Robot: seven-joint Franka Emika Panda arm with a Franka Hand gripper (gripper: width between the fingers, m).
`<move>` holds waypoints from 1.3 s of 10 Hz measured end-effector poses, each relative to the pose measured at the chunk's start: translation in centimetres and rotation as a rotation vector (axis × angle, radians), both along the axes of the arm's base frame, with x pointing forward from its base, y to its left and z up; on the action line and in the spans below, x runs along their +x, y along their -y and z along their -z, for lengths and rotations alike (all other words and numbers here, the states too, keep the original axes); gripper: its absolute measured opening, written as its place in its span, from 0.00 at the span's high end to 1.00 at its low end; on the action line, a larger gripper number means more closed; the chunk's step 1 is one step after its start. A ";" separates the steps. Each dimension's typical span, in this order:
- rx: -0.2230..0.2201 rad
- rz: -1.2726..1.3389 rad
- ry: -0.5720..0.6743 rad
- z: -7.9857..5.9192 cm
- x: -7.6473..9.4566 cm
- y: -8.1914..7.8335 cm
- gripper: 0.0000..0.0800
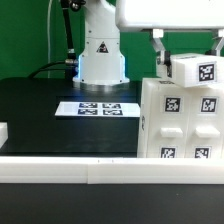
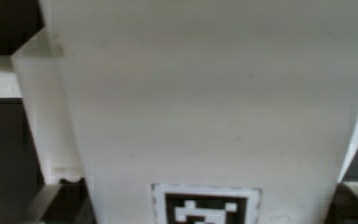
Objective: Assemble cabinet
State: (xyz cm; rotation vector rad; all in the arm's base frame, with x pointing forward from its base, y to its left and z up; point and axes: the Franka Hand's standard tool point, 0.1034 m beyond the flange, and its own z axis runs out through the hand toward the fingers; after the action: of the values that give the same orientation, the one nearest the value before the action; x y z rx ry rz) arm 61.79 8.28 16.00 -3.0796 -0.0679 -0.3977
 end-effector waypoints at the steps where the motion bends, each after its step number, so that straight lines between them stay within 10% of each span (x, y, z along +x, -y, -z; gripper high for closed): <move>1: 0.022 0.080 -0.003 0.0 0.0 0.0 0.30; 13: 0.299 0.963 -0.042 0.1 -1.0 0.0 0.30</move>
Offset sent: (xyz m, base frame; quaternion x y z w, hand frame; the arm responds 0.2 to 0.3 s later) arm 0.0000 0.0000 0.0000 0.0000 0.0000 0.1938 0.9810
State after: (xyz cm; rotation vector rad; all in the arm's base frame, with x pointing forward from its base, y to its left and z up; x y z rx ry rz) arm 60.78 8.30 15.94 -2.5967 1.3517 -0.3055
